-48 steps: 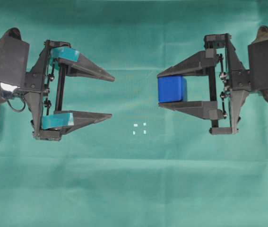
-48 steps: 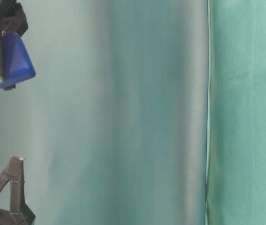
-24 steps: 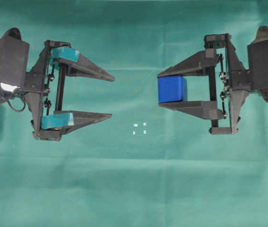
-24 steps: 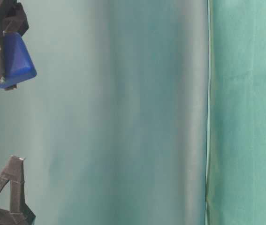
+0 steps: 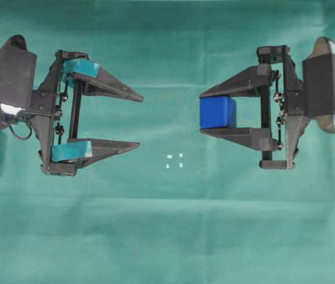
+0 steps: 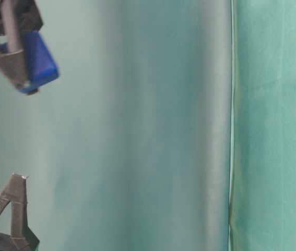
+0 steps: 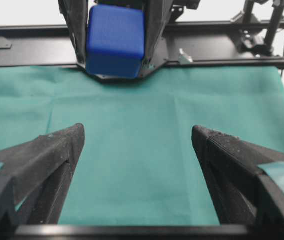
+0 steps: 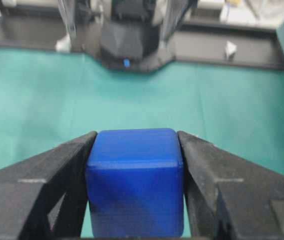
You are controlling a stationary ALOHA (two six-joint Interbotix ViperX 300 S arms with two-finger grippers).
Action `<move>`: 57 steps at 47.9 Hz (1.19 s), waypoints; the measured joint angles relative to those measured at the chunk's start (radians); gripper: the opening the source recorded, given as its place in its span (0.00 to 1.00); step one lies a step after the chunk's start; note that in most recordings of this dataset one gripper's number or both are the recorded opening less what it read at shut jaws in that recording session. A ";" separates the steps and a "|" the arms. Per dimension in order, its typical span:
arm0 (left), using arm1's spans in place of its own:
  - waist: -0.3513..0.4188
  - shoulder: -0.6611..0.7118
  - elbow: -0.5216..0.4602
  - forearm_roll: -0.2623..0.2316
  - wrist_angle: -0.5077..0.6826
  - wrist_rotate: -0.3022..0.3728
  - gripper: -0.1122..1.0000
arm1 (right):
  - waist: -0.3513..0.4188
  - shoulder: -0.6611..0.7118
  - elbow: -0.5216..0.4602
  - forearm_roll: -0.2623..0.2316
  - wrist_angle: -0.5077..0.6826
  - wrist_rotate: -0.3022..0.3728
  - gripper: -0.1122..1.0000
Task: Handover the blue block to the right arm after grasping it with the left arm, then place it in the designated position.
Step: 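Carry the cube with the right gripper toward the right side, then move the right gripper with the cube over the white marker spot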
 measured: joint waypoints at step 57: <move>0.000 0.002 0.000 0.000 0.000 0.000 0.99 | 0.055 0.006 0.000 0.089 0.219 -0.003 0.56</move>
